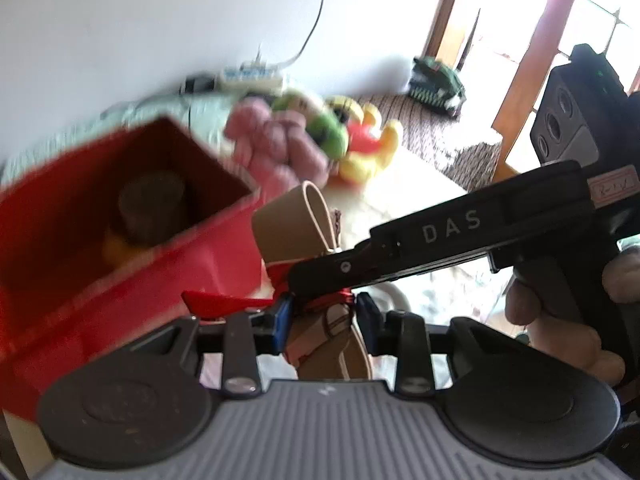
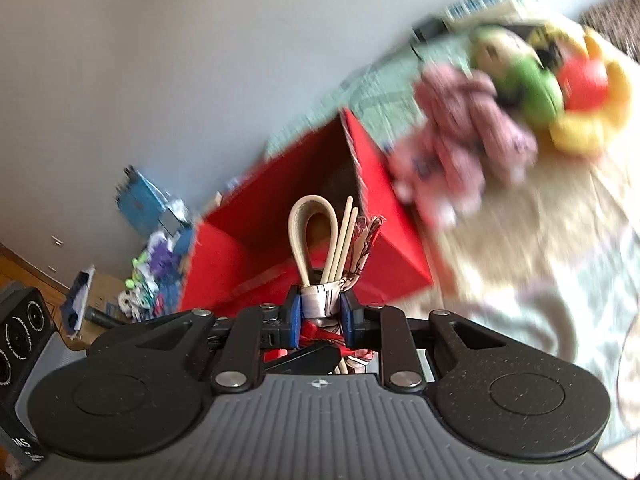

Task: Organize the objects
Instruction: 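Carry the cable bundle with the right tool over the red box, then lower the cable bundle into the red box and open the right tool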

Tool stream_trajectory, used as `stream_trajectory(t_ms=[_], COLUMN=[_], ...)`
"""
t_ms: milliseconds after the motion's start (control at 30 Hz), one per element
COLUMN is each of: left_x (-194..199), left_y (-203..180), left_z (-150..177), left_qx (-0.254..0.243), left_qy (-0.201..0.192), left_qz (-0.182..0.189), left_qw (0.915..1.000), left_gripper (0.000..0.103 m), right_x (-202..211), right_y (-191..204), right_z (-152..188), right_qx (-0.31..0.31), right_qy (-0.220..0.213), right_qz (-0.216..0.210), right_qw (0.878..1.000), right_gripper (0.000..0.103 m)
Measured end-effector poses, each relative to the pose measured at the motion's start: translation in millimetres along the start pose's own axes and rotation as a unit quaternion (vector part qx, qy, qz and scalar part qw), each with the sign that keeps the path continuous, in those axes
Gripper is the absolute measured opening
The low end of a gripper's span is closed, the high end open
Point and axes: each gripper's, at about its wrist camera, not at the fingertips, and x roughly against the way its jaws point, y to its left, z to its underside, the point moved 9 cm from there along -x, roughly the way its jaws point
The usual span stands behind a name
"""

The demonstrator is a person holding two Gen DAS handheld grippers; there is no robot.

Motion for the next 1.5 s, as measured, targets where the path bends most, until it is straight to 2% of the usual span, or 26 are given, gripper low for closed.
stream_trajectory(t_ms=[133,267,467,600,800,933,1067,1267,1467,1500], left_x=[17,37,56,64,45,22,-2,-30,-40,-41], left_y=[3,17,53,84,135,163,179,190,193,194], left_z=[-29,-55,-73,-71,-59,-43,-22,-3,1,0], left_qx=[-0.015,-0.024,-0.009,0.015,0.072,0.111,0.125,0.134,0.139,0.137], left_qy=[-0.041,-0.081,-0.106,-0.107,-0.079,-0.043,-0.001,0.047,0.064,0.063], left_qz=[-0.009,-0.034,-0.080,-0.109,-0.131,-0.130,-0.145,-0.158,-0.162,-0.163], left_qw=[0.9990,0.9959,0.9911,0.9882,0.9856,0.9844,0.9814,0.9772,0.9749,0.9750], left_gripper=[0.034,0.035,0.035,0.035,0.035,0.035,0.035,0.036,0.039,0.043], right_x=[3,-8,-46,-80,-138,-172,-197,-216,-230,-232], right_y=[21,41,71,83,87,83,75,66,51,48], right_z=[-28,-48,-62,-62,-51,-39,-28,-17,-10,-10], right_qx=[0.038,0.070,0.101,0.115,0.133,0.146,0.150,0.183,0.201,0.199], right_qy=[-0.026,-0.033,-0.015,0.013,0.085,0.146,0.199,0.240,0.262,0.263], right_qz=[-0.021,-0.045,-0.069,-0.069,-0.040,-0.015,0.004,0.034,0.073,0.076], right_qw=[0.999,0.996,0.992,0.991,0.987,0.978,0.968,0.953,0.941,0.941], right_gripper=[0.022,0.022,0.022,0.022,0.022,0.022,0.022,0.022,0.022,0.022])
